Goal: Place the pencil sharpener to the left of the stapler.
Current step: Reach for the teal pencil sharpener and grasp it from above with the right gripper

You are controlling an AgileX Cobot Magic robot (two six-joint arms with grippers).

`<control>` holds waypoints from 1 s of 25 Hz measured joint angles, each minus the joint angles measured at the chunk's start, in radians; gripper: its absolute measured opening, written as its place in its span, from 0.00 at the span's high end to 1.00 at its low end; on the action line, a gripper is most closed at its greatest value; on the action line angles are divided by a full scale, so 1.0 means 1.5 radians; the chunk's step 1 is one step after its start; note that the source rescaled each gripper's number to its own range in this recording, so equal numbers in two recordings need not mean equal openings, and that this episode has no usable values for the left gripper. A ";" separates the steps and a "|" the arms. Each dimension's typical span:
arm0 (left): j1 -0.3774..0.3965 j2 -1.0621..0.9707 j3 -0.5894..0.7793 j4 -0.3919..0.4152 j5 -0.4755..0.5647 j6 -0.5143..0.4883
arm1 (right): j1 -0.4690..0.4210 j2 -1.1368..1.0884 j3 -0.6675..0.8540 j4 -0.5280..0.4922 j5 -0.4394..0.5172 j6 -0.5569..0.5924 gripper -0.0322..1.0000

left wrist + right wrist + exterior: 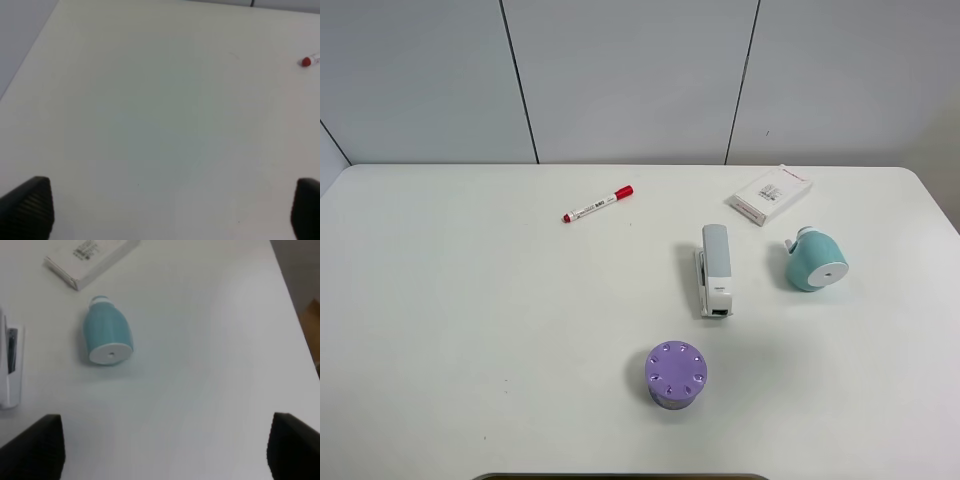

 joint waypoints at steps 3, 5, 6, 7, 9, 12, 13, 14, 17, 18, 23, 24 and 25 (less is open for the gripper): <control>0.000 0.000 0.000 0.000 0.000 0.000 | 0.011 0.110 -0.063 0.000 0.004 0.004 0.08; 0.000 0.000 0.000 0.000 0.000 0.000 | 0.020 0.176 -0.102 0.000 0.011 0.004 0.08; 0.000 0.000 0.000 0.000 0.000 0.000 | 0.021 0.212 -0.122 0.002 0.015 0.002 0.08; 0.000 0.000 0.000 0.000 0.000 0.000 | 0.023 0.242 -0.142 0.005 0.022 -0.001 0.08; 0.000 0.000 0.000 0.000 0.000 0.000 | 0.026 0.313 -0.178 0.012 0.039 -0.001 0.08; 0.000 0.000 0.000 0.000 0.000 0.000 | 0.027 0.403 -0.231 0.020 0.066 -0.002 0.08; 0.000 0.000 0.000 0.000 0.000 0.000 | 0.027 0.430 -0.247 0.022 0.071 -0.003 0.08; 0.000 0.000 0.000 0.000 0.000 0.000 | 0.027 0.452 -0.261 0.024 0.074 -0.004 0.08; 0.000 0.000 0.000 0.000 0.000 0.000 | 0.027 0.515 -0.286 0.035 0.076 -0.013 0.08; 0.000 0.000 0.000 0.000 0.000 0.000 | 0.027 0.531 -0.288 0.038 0.075 -0.021 0.08; 0.000 0.000 0.000 0.000 0.000 0.000 | 0.027 0.615 -0.289 0.055 0.070 -0.052 0.08; 0.000 0.000 0.000 0.000 0.000 0.000 | 0.027 0.629 -0.289 0.055 0.066 -0.055 0.08; 0.000 0.000 0.000 0.000 0.000 0.000 | 0.027 0.641 -0.289 0.055 0.063 -0.057 0.08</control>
